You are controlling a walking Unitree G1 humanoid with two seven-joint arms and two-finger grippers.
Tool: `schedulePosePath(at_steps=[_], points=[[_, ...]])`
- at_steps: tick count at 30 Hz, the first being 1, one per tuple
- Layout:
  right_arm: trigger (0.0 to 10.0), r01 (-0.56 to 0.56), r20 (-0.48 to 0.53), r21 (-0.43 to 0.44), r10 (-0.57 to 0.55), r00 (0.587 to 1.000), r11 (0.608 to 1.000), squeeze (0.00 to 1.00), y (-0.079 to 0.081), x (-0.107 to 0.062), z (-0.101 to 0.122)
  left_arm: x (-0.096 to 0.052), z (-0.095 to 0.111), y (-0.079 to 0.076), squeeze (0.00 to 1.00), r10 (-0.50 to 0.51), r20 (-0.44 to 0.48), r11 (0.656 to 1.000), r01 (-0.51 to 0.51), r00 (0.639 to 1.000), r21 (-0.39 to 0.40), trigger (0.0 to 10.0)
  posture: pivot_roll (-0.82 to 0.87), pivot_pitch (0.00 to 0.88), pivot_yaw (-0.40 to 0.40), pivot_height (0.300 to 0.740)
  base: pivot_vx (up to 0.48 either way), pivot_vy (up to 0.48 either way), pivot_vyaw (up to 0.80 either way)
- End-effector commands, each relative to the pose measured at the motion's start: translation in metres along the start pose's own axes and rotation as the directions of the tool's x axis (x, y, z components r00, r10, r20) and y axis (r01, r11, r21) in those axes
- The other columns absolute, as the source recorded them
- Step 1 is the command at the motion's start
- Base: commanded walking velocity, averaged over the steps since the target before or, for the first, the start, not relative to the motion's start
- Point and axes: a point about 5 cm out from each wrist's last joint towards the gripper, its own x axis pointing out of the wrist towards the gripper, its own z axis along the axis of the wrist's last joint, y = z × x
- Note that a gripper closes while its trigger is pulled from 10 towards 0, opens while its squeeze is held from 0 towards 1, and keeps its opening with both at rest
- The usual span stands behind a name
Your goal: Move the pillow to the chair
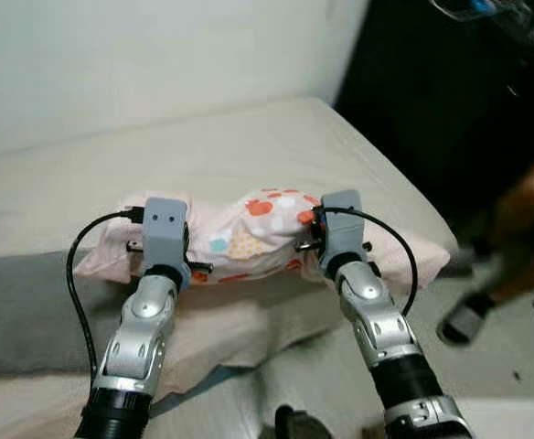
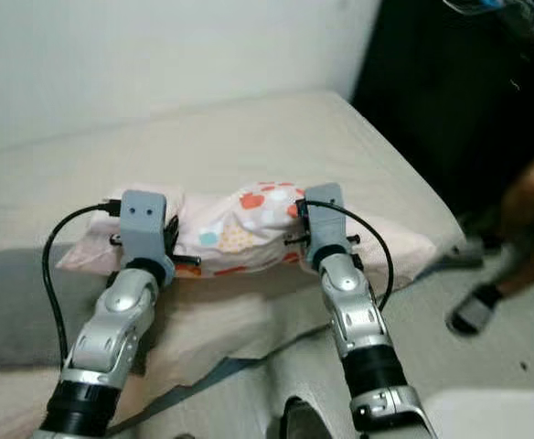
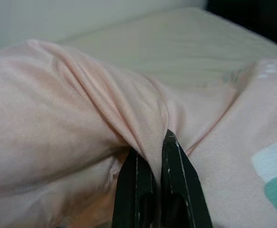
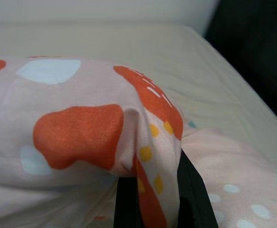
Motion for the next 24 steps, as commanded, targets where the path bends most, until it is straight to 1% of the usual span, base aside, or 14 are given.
schedulePosePath(at_steps=[1,7,14,24], points=[[10.0,-0.021,0.065,0.008,0.021,0.998,1.000,0.00,0.0038,0.0015,0.0126,-0.0016,0.0019,-0.0080,0.00,-0.026,0.017,1.000,0.026,1.000,0.003,10.0,-0.01,0.135,-0.030,0.740,0.000,0.000,-0.80],[10.0,-0.023,0.068,-0.001,0.023,0.997,1.000,0.00,0.0048,0.0025,0.0141,-0.0036,-0.0001,-0.0047,0.00,-0.011,0.017,1.000,0.011,1.000,0.005,10.0,-0.02,0.127,-0.031,0.740,0.000,0.000,-0.80],[10.0,-0.022,0.063,-0.013,0.023,0.998,1.000,0.00,0.0050,0.0011,0.0121,-0.0040,0.0009,-0.0055,0.00,-0.008,0.024,1.000,0.008,1.000,0.010,10.0,-0.01,0.114,-0.038,0.740,0.000,0.000,-0.80],[10.0,-0.017,0.080,-0.010,0.017,0.997,1.000,0.00,0.0036,0.0034,0.0181,-0.0032,0.0007,-0.0030,0.00,-0.005,0.025,1.000,0.005,1.000,0.012,10.0,-0.01,0.111,-0.036,0.740,0.000,0.000,-0.80]])
